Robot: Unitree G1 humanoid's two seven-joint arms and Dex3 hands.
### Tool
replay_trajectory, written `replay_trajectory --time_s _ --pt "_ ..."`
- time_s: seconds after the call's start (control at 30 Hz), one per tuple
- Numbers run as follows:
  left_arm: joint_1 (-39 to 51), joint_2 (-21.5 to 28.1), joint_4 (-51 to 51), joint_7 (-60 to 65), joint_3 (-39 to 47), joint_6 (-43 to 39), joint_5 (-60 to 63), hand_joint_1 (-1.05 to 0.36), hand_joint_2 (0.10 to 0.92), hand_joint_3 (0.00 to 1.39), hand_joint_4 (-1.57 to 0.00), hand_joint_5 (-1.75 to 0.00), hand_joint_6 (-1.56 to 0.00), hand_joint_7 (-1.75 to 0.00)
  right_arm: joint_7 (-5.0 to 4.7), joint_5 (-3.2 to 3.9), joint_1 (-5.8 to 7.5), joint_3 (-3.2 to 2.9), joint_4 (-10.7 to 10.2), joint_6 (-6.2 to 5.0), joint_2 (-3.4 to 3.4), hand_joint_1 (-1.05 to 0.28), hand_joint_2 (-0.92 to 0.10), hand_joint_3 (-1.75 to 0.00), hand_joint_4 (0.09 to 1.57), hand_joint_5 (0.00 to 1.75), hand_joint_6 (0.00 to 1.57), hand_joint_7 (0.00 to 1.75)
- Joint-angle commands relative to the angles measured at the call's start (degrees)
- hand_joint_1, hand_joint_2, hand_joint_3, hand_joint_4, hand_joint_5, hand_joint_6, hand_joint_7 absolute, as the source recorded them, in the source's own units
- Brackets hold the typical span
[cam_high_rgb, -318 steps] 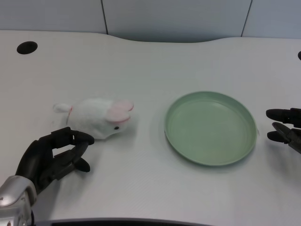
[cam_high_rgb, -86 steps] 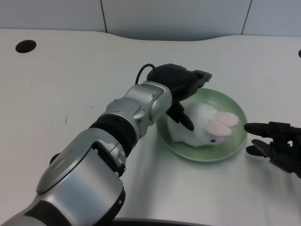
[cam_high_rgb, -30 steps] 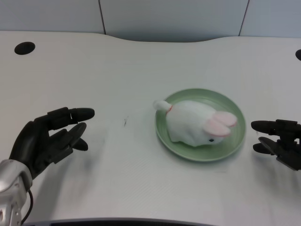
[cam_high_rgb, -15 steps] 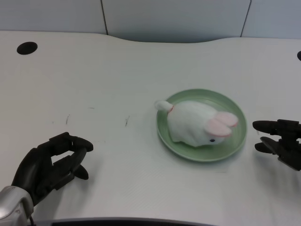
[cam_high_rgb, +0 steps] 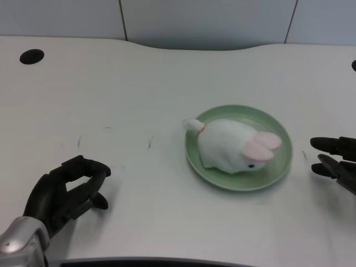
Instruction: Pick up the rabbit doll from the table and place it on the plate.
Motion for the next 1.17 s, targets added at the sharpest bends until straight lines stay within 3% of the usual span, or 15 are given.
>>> replay_trajectory --time_s 0.03,0.17,0.3,0.43,0.57,0.67,0.77,0.87,1.0,1.17 --pt "-0.9 0.4 1.7 0.5 0.2 -0.8 0.5 -0.47 0.921 0.47 -0.53 -1.75 -0.46 -1.47 -0.39 0.43 -0.93 -0.81 0.8 -0.17 -0.96 -0.41 -0.92 -0.2 0.95 0.12 0.89 0.0" --pt "-1.2 0.9 2.3 -0.3 0.6 -1.3 0.0 -0.47 0.921 0.47 -0.52 -1.75 -0.45 -1.49 -0.78 -0.05 -1.19 -0.52 0.8 0.4 -0.8 -0.41 -0.92 -0.21 0.96 0.12 0.89 0.0" --pt "-1.5 0.9 2.8 -0.6 1.3 -0.9 -1.0 -0.47 0.921 0.47 -0.52 -1.75 -0.45 -1.49 -0.16 0.59 -1.42 -0.75 1.4 0.17 -0.51 -0.41 -0.92 -0.2 0.98 0.12 0.91 0.01" --pt "-1.9 1.0 3.5 -0.9 1.3 -1.4 -0.9 -0.48 0.921 0.46 -0.52 -1.75 -0.45 -1.49 -0.13 0.32 -1.6 -0.59 1.7 0.1 -0.76 -0.41 -0.92 -0.19 0.98 0.11 0.91 0.01" --pt "-2.0 0.6 2.6 -0.2 1.0 -0.5 -0.6 -0.47 0.921 0.43 -0.53 -1.75 -0.48 -1.46 0.34 0.82 -2.17 -0.95 2.1 0.23 -0.94 -0.42 -0.92 -0.18 0.99 0.1 0.92 0.01" --pt "-2.1 0.9 2.9 -0.9 0.5 -1.7 -0.2 -0.47 0.921 0.45 -0.53 -1.75 -0.47 -1.46 0.69 1.1 -2.31 -1.1 1.6 1.35 -0.98 -0.42 -0.92 -0.18 0.98 0.1 0.92 0.01" --pt "-2.8 0.8 4.0 -1.5 0.5 -1.8 -0.7 -0.47 0.921 0.46 -0.54 -1.75 -0.47 -1.46 0.98 1.05 -2.73 -1.16 1.9 1.77 -1.03 -0.42 -0.92 -0.19 0.98 0.09 0.92 0.01" --pt "-3.3 1.0 5.0 -2.2 0.6 -2.3 -0.9 -0.47 0.921 0.46 -0.54 -1.75 -0.47 -1.45 0.85 0.57 -3.06 -1.0 2.5 1.47 -1.17 -0.42 -0.92 -0.19 0.98 0.08 0.93 0.01" --pt "-3.4 0.9 5.6 -1.6 0.6 -3.3 -0.5 -0.48 0.921 0.45 -0.54 -1.75 -0.48 -1.46 0.93 0.73 -3.3 -1.1 2.8 1.71 -1.11 -0.42 -0.92 -0.18 0.99 0.08 0.92 0.01" --pt "-3.2 0.9 5.6 -1.5 0.4 -4.0 -0.3 -0.47 0.921 0.46 -0.53 -1.75 -0.47 -1.46 0.49 0.41 -3.13 -1.0 2.7 1.84 -1.17 -0.43 -0.92 -0.18 0.99 0.08 0.93 0.01"
